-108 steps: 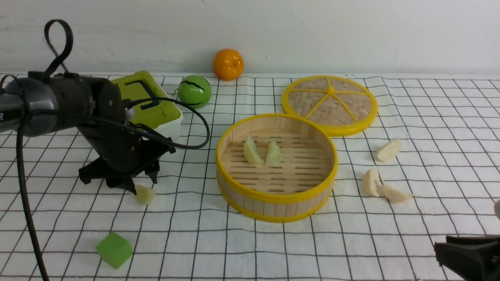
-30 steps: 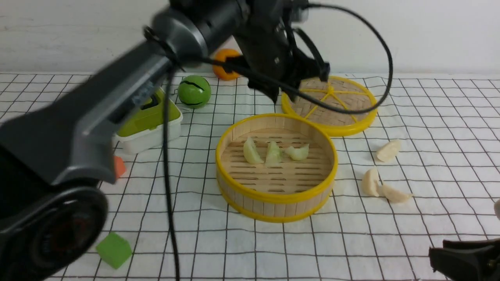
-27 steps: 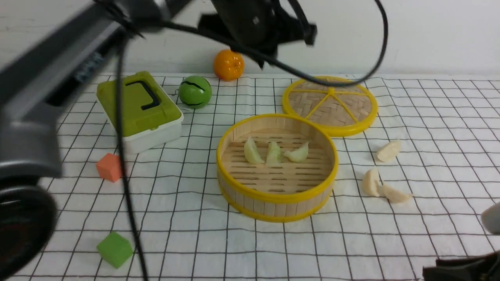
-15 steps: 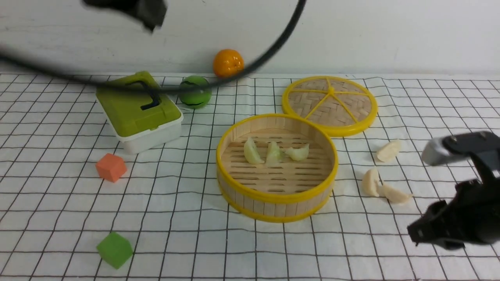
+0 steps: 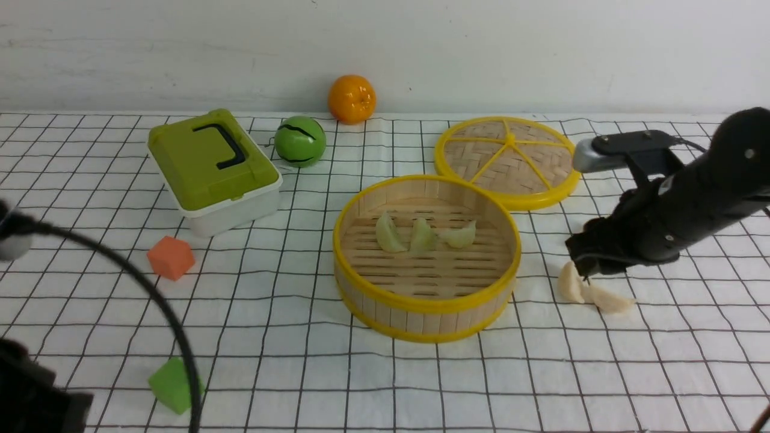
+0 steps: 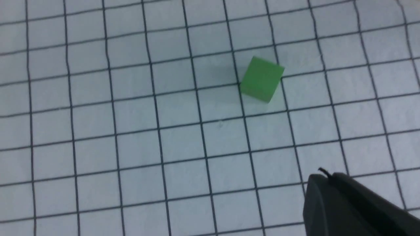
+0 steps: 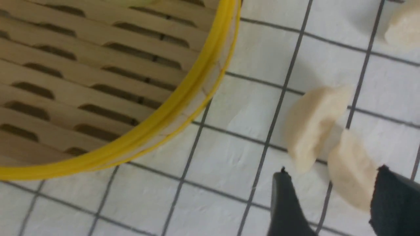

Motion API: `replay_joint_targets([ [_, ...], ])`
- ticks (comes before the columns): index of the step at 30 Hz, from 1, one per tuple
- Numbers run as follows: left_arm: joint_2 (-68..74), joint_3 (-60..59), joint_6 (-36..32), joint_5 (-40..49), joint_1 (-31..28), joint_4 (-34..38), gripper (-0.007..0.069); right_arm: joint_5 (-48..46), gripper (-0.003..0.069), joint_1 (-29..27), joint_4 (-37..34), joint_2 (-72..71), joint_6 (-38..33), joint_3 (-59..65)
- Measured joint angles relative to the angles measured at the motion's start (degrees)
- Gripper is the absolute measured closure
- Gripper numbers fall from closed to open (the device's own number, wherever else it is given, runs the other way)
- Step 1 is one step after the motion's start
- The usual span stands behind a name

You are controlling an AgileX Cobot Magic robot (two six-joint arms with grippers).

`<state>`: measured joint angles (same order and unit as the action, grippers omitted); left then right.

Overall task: Put the dumplings into the steamer on the table with the white tablecloth.
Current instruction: 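Reach for and grasp a dumpling lying on the table beside the steamer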

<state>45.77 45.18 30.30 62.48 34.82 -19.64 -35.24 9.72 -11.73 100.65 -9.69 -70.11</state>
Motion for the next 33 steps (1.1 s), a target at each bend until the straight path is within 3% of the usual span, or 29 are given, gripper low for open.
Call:
replay_joint_targets([
  [7, -6.85, -6.88, 0.20, -2.64, 0.00, -0.26, 0.0637, -6.11, 0.0284, -0.34, 9.11, 7.81, 0.03, -5.83],
  [11, -7.02, -8.55, -1.10, -4.31, 0.00, -0.38, 0.0637, -6.20, 0.0282, -2.32, 10.42, 10.95, -0.46, -6.16],
  [15, -7.02, -8.68, -3.44, -4.57, 0.00, -1.02, 0.0637, -6.82, 0.0304, -4.14, 8.34, 12.93, -1.16, -6.16],
  [17, -7.02, -8.68, -4.84, -5.80, 0.00, -1.77, 0.0637, -7.84, 0.0370, -5.03, 4.91, 13.15, -3.30, -6.43],
  [29, -7.02, -8.68, -4.59, -12.52, 0.00, -2.11, 0.0637, -16.16, 0.0376, -5.11, 0.09, 10.00, -6.20, -10.32],
  [33, -7.02, -9.77, -0.72, -17.45, 0.00, -2.78, 0.0637, -18.63, 0.0376, -3.74, -7.68, 4.32, -5.87, -14.36],
])
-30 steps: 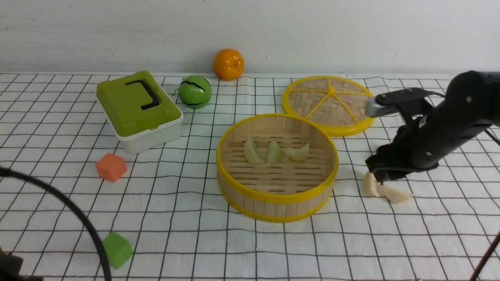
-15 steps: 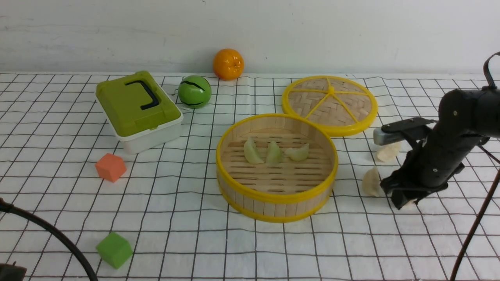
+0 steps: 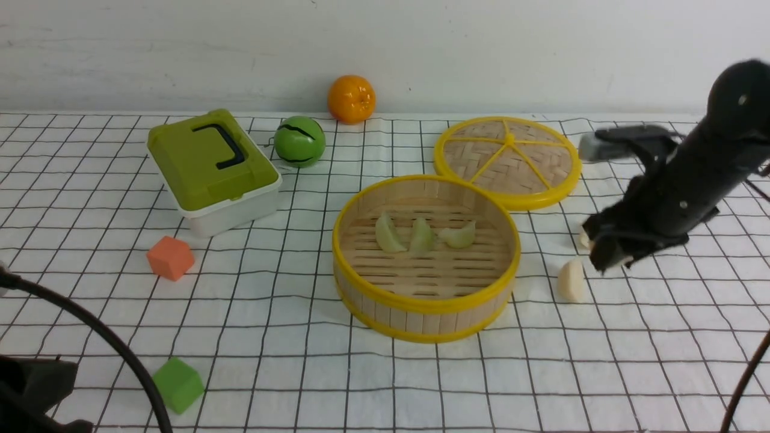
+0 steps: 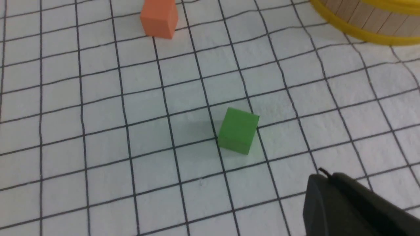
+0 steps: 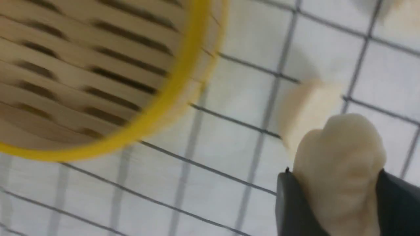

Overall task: Put the dumplings into the steamer on the table with the white tablecloth.
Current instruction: 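Reach for and grasp a dumpling lying on the table beside the steamer, then place the dumpling in the bamboo steamer basket with the right gripper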

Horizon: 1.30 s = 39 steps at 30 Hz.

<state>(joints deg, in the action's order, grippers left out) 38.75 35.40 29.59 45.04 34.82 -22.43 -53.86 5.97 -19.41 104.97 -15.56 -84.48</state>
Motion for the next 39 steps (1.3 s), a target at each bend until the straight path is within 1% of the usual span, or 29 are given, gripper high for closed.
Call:
replay_joint_targets([
  [1, 0.00, -0.75, 1.10, -1.21, 0.00, -0.13, 0.0637, 0.14, 0.0376, 0.93, -3.19, -1.29, 0.00, -0.69],
  [3, 0.00, -1.87, 2.29, -2.99, 0.00, -0.35, 0.0637, 0.85, 0.0376, 3.13, -7.01, -2.31, 0.05, -1.14],
  [5, 0.00, -2.93, 3.65, -4.51, 0.00, -0.47, 0.0637, 2.68, 0.0376, 7.02, -10.37, -2.20, 0.18, -1.31],
  [7, 0.00, -3.37, 4.28, -5.07, 0.00, -0.61, 0.0637, 4.30, 0.0376, 10.21, -11.44, -1.45, 0.82, -1.31],
  [8, 0.00, -3.58, 4.99, -5.19, 0.00, -0.67, 0.0637, 7.32, 0.0376, 13.38, -12.18, 0.10, 1.68, -1.31],
  [9, 0.00, -3.62, 5.32, -5.25, 0.00, -0.73, 0.0637, 9.03, 0.0376, 15.40, -12.38, 1.28, 2.03, -1.31],
  [11, 0.00, -3.80, 6.04, -5.59, 0.00, -0.85, 0.0637, 14.00, 0.0376, 18.60, -12.57, 3.79, 2.70, -1.31],
  [13, 0.00, -3.80, 6.53, -5.59, 0.00, -0.85, 0.0637, 17.87, 0.0376, 20.47, -12.95, 6.14, 3.05, -1.31],
  [19, 0.00, -3.80, 7.23, -5.59, 0.00, -0.97, 0.0636, 24.77, 0.0376, 21.01, -15.49, 11.07, 3.12, -1.20],
  [22, 0.00, -3.80, 7.35, -5.59, 0.00, -0.97, 0.0636, 26.29, 0.0377, 20.95, -16.75, 12.02, 3.12, -1.20],
  [34, 0.00, -3.80, 7.35, -5.87, 0.00, -0.97, 0.0625, 26.78, 0.0375, 21.34, -19.21, 14.66, 3.07, -1.28],
  [37, 0.00, -3.80, 7.35, -6.09, 0.00, -0.97, 0.0623, 26.43, 0.0325, 21.40, -19.41, 14.66, 3.07, -1.28],
  [38, 0.00, -3.80, 7.35, -6.15, 0.00, -0.97, 0.0623, 26.35, 0.0319, 21.40, -19.41, 14.66, 3.07, -1.28],
  [39, 0.00, -3.97, 7.35, -6.34, 0.00, -0.97, 0.0622, 26.01, 0.0270, 21.40, -19.41, 14.30, 3.07, -1.28],
])
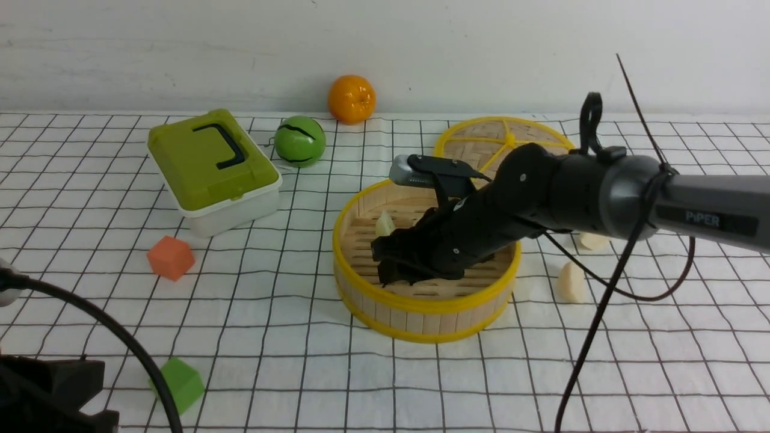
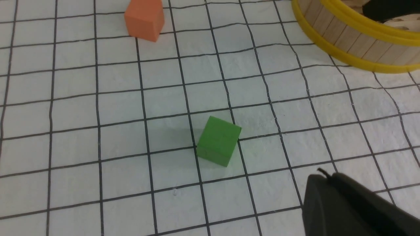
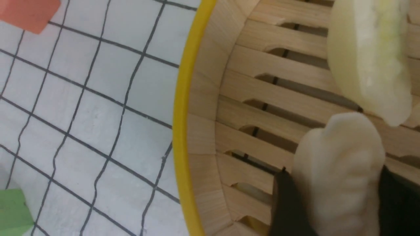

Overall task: Put the dumplings into the steamer on the table with the white tablecloth.
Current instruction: 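Place the dumpling in the bamboo steamer basket with the right gripper, then reach for and grasp a dumpling lying on the table beside the steamer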

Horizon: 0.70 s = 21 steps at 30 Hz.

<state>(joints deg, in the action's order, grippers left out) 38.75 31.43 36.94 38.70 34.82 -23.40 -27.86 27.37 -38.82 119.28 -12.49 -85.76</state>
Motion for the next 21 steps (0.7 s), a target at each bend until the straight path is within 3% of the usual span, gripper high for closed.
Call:
replay_joint_targets([
  [5, 0.00, -0.26, 0.00, -0.32, 0.00, 0.00, 0.0622, -3.62, 0.0146, -1.82, 0.48, -4.46, 0.00, 0.00],
  [8, 0.00, -0.26, 0.00, -0.32, 0.00, 0.05, 0.0622, -6.54, 0.0131, -4.58, 1.99, -9.26, 0.00, 0.00],
  [14, 0.00, -0.26, 0.00, -1.29, 0.00, 0.05, 0.0622, -14.56, 0.0148, -12.73, 9.19, -16.96, 0.00, -0.06],
  [17, 0.00, -0.53, 0.00, -2.66, 0.00, 0.05, 0.0620, -20.72, 0.0186, -17.52, 16.31, -17.32, 1.72, -0.05],
  [21, 0.00, -1.53, 0.00, -3.56, 0.00, -0.13, 0.0618, -22.96, 0.0256, -19.47, 22.10, -13.29, 4.82, 1.03],
])
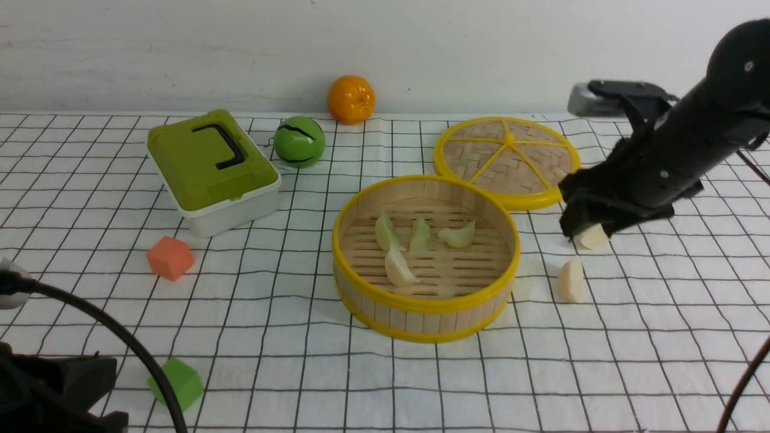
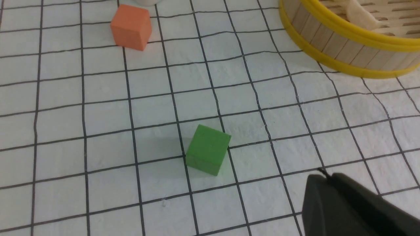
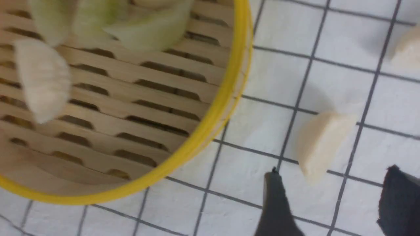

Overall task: Put the dumplings into the steamer on the table with the white tablecloth.
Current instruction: 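Reach for and grasp a dumpling lying on the table beside the steamer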

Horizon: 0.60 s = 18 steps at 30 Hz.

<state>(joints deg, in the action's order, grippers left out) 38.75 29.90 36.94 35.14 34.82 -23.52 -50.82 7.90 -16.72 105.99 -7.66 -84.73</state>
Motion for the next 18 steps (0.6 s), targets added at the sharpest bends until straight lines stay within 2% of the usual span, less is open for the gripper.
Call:
replay_joint_targets([
  [4, 0.00, -0.24, 0.00, -0.26, 0.00, -0.39, 0.0615, 3.69, 0.0291, 0.11, 0.42, 3.66, 1.08, 0.15],
  [14, 0.00, -0.24, 0.00, -0.36, 0.00, -0.77, 0.0606, 7.33, 0.0301, 0.93, 0.60, 10.56, 2.77, 0.15],
  [18, 0.00, -0.24, 0.00, -0.41, 0.00, -0.80, 0.0606, 8.30, 0.0358, 1.17, 1.48, 11.41, 4.46, 0.10],
])
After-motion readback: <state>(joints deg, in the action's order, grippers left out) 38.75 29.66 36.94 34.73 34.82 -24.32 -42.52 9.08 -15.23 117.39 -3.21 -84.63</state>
